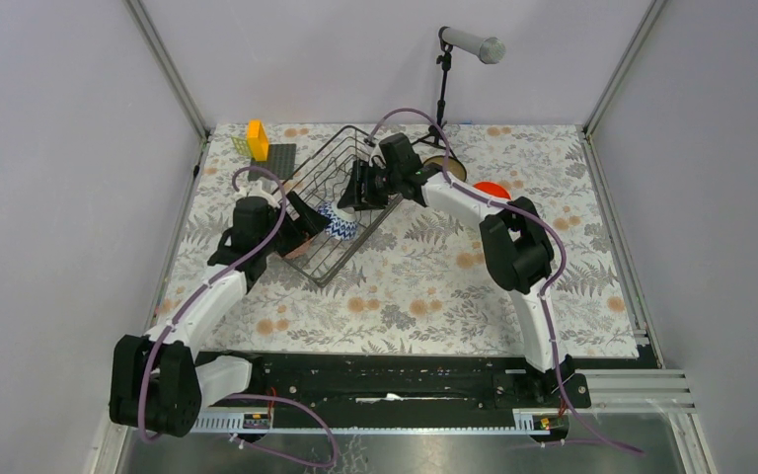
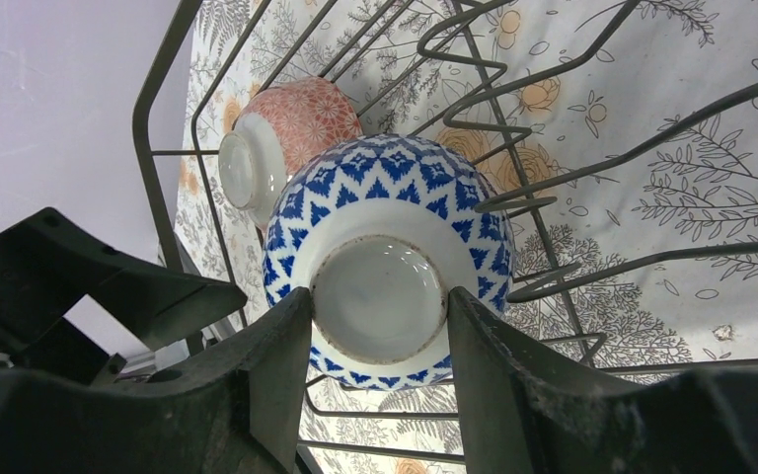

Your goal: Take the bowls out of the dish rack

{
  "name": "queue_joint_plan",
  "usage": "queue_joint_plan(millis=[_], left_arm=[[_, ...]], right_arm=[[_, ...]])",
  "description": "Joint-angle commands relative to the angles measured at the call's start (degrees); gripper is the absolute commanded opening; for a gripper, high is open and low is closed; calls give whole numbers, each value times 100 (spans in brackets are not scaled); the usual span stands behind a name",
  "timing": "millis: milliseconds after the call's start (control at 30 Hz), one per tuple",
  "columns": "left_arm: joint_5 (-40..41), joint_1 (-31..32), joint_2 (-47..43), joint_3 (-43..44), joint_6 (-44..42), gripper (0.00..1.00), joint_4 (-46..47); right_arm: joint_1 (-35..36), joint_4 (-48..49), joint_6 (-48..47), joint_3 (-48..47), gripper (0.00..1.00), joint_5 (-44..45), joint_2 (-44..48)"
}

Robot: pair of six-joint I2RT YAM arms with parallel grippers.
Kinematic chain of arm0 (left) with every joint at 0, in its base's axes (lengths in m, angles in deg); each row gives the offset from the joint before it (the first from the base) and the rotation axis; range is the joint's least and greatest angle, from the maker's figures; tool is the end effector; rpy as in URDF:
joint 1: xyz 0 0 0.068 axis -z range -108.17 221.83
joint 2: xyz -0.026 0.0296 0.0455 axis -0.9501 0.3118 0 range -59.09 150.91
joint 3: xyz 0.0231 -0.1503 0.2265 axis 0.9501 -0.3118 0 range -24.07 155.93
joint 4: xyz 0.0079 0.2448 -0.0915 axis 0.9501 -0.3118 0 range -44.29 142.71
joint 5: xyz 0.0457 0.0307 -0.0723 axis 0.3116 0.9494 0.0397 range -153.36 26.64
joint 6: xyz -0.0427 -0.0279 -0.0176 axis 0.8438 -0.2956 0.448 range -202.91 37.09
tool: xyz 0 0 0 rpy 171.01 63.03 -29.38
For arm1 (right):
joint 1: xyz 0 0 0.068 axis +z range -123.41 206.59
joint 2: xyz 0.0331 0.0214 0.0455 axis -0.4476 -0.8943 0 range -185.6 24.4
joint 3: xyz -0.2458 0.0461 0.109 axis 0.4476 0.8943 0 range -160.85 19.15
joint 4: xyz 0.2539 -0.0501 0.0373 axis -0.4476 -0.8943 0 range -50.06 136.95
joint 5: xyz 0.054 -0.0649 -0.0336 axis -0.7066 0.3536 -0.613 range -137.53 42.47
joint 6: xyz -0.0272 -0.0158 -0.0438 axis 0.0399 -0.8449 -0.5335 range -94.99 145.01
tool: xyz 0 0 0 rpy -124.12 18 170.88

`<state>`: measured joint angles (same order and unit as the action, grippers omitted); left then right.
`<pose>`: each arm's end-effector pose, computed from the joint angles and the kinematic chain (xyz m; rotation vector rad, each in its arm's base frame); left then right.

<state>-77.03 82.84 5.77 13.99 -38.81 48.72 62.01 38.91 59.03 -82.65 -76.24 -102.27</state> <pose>0.2408 -0.0553 0.2400 -0.4821 2.1487 -0.8110 0.4085 0.3116 0.2195 -0.3498 2.3052 1.2012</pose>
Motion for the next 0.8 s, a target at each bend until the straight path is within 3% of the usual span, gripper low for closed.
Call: queue_joint_plan(millis=[0,767], left_arm=[[-183,-49,127,-94,140,88,921],[-1030,-57,1292,-320,404,61,2985]], right_arm=[[-98,148,144,-7,32,-317,-40],[-166,312,301,-33,32,-627,-129]])
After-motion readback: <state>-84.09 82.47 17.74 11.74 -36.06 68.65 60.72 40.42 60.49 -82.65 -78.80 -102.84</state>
